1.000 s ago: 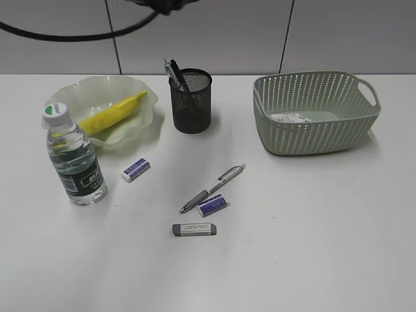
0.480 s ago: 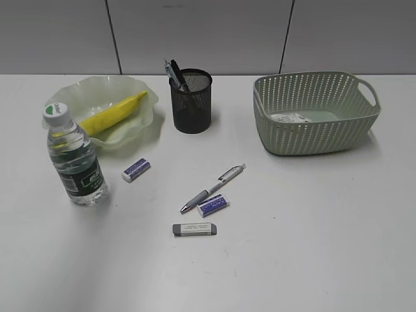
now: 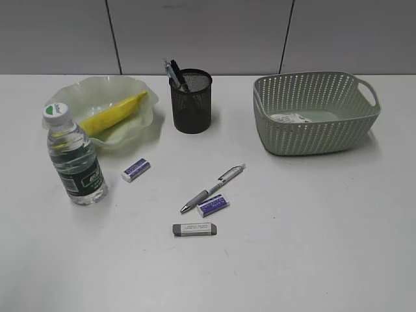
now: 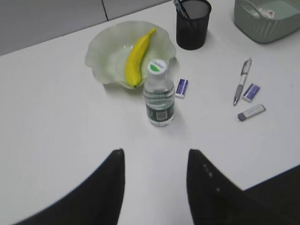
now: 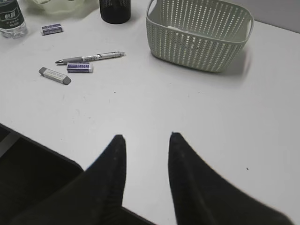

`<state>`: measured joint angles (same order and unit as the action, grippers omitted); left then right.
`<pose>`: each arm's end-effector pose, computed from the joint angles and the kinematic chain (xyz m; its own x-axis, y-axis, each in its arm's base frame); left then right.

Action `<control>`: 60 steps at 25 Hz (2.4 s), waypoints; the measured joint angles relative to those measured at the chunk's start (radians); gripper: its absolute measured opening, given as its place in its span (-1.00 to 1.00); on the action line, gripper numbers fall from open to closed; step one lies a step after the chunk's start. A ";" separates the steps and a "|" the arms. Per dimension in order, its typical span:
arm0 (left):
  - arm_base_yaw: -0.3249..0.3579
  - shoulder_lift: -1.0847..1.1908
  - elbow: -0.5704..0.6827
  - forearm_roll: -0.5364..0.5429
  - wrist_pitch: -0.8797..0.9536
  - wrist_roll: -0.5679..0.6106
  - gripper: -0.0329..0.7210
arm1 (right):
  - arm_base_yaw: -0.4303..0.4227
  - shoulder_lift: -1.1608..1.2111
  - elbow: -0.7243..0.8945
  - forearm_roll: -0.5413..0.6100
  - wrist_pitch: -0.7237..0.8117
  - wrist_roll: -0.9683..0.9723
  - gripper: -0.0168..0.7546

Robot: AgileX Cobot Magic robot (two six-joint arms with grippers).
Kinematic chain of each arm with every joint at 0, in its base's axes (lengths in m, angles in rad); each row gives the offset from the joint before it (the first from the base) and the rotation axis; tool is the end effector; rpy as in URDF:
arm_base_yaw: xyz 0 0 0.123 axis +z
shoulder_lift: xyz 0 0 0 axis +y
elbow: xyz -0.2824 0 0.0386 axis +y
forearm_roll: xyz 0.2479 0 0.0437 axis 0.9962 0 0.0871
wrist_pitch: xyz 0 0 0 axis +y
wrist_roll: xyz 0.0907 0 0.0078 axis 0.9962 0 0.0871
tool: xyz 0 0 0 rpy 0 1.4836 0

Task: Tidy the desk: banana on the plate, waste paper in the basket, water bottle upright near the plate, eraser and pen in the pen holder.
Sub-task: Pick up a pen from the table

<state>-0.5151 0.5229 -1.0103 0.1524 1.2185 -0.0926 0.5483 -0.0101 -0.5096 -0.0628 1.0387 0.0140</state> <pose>0.0459 -0.0111 0.3983 -0.5348 0.2576 -0.8048 0.3672 0.9286 0.0532 -0.0032 -0.0077 0.2817 -0.3479 -0.2334 -0.9080 -0.4848 0.8737 -0.0388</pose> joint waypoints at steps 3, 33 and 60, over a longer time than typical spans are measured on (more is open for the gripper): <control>0.000 -0.179 0.141 -0.001 0.003 -0.002 -0.04 | 0.000 0.000 0.000 0.000 -0.001 0.000 -0.28; 0.000 -0.529 0.472 -0.053 -0.161 0.002 -0.07 | 0.071 1.757 -0.888 0.287 -0.096 0.603 -0.27; 0.000 -0.529 0.472 -0.053 -0.163 0.005 -0.10 | 0.118 2.266 -1.175 0.142 -0.065 1.200 0.12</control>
<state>-0.5151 -0.0061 -0.5380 0.0996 1.0552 -0.0873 0.6666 2.2558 -1.6846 0.0793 0.9741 1.2139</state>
